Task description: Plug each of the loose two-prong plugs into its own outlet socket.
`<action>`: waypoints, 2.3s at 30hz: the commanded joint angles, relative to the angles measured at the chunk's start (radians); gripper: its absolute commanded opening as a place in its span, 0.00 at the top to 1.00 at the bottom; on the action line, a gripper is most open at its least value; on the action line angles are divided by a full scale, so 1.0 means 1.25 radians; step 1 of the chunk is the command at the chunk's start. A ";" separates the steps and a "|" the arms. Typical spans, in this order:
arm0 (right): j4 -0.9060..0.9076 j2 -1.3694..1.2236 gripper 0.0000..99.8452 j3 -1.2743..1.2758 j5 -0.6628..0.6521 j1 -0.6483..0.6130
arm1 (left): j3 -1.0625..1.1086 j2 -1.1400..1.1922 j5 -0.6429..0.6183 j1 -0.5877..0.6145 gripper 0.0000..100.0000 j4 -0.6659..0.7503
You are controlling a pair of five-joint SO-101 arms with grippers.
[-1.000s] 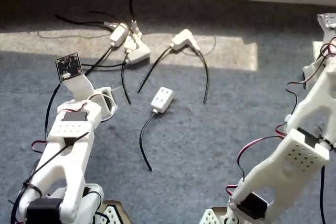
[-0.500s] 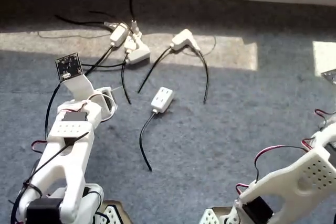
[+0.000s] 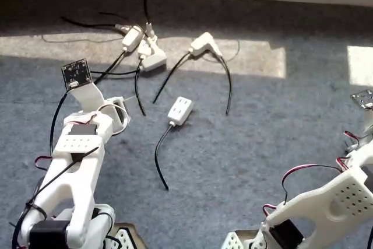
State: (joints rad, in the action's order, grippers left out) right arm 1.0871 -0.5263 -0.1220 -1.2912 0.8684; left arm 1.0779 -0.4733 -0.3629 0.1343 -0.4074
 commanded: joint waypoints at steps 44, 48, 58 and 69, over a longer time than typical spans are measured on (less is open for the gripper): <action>0.104 0.090 0.98 -0.133 1.049 -1.404 | -0.019 -0.019 0.065 0.765 0.70 -0.058; 0.089 -0.009 0.97 -0.235 1.046 -1.461 | 0.013 -0.018 0.110 0.895 0.70 0.079; 0.316 -0.120 0.79 -0.568 1.049 -1.420 | 0.091 -0.018 0.126 0.895 0.70 0.253; 0.543 0.105 0.79 -0.851 1.043 -1.091 | -0.236 -0.021 0.238 0.614 0.70 -0.351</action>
State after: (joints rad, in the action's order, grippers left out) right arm 1.7223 -0.5508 -1.1546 0.0100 -0.6260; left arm 0.9812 -0.4733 -0.1005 1.0395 -0.5163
